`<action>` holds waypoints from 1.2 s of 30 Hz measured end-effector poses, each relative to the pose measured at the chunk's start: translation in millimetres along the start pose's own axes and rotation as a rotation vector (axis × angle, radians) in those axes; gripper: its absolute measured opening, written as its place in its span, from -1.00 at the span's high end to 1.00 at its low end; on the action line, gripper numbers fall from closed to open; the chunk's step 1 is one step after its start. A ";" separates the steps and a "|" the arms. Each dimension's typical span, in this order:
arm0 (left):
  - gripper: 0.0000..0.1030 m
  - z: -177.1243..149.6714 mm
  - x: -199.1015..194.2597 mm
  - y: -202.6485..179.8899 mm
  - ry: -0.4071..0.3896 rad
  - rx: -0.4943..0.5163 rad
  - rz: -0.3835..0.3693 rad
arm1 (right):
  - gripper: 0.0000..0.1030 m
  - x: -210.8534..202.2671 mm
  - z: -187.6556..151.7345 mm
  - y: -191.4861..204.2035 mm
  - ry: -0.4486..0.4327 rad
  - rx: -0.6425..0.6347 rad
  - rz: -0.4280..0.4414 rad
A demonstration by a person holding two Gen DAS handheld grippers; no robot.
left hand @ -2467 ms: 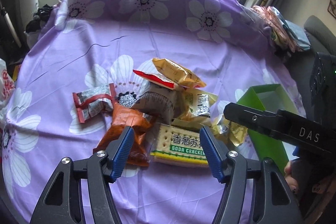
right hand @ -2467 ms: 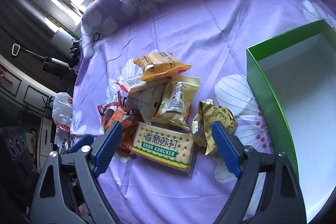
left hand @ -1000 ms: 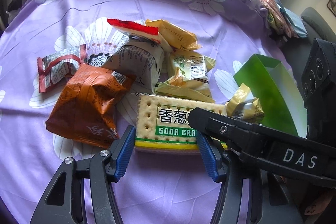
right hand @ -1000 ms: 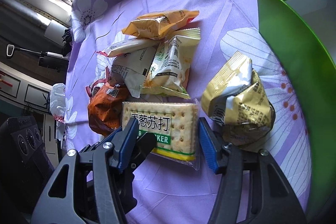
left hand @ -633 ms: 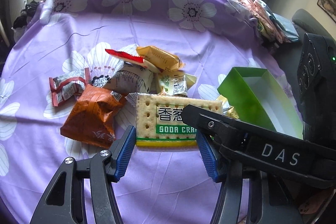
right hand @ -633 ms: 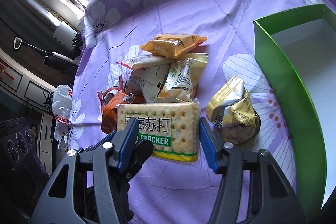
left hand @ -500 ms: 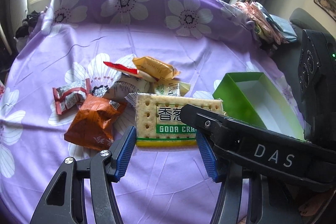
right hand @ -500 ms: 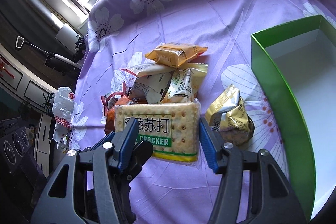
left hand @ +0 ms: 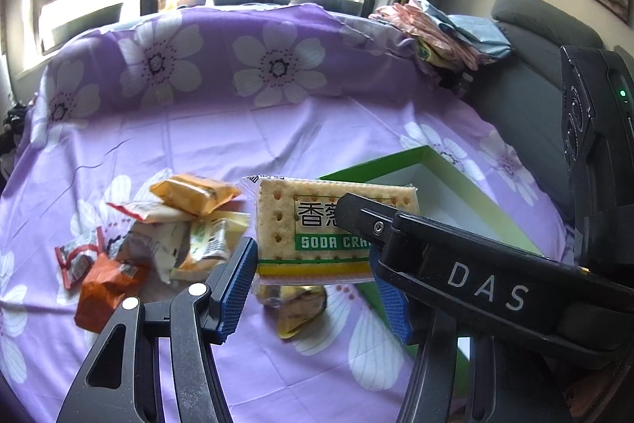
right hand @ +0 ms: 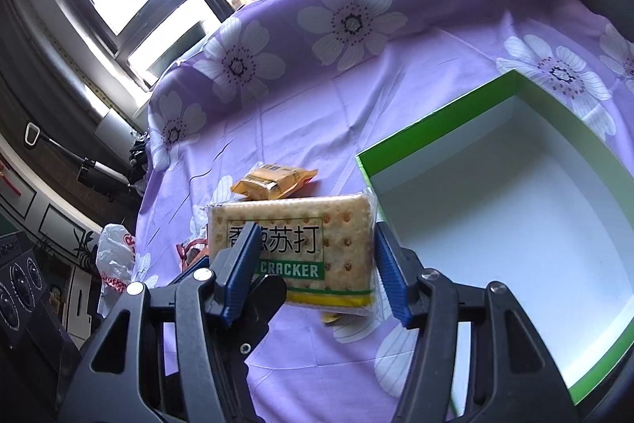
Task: Organize snacks
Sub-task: 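Carry the cracker pack into the green box and release it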
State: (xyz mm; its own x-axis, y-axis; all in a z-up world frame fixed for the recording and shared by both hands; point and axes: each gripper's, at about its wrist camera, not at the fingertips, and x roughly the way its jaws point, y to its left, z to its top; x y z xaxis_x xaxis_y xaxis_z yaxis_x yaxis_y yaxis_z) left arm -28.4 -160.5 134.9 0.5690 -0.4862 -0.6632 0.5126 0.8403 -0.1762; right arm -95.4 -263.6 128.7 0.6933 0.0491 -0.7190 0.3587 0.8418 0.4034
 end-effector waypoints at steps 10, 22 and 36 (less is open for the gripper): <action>-0.15 14.6 35.3 -65.1 0.037 0.141 -0.106 | -0.13 -34.5 11.4 -69.1 -0.083 0.151 -0.068; -0.15 12.2 79.2 -96.7 0.165 0.190 -0.191 | -0.15 -31.1 10.0 -121.1 -0.048 0.294 -0.158; -0.15 8.7 86.9 -88.5 0.213 0.135 -0.251 | -0.24 -24.2 6.2 -132.7 -0.003 0.330 -0.211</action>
State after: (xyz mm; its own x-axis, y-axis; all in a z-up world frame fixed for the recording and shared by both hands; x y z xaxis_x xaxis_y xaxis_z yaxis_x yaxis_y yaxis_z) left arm -18.7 -279.1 99.1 0.2754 -0.6004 -0.7508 0.7077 0.6552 -0.2644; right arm -155.8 -379.8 96.1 0.5844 -0.1088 -0.8041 0.6752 0.6148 0.4076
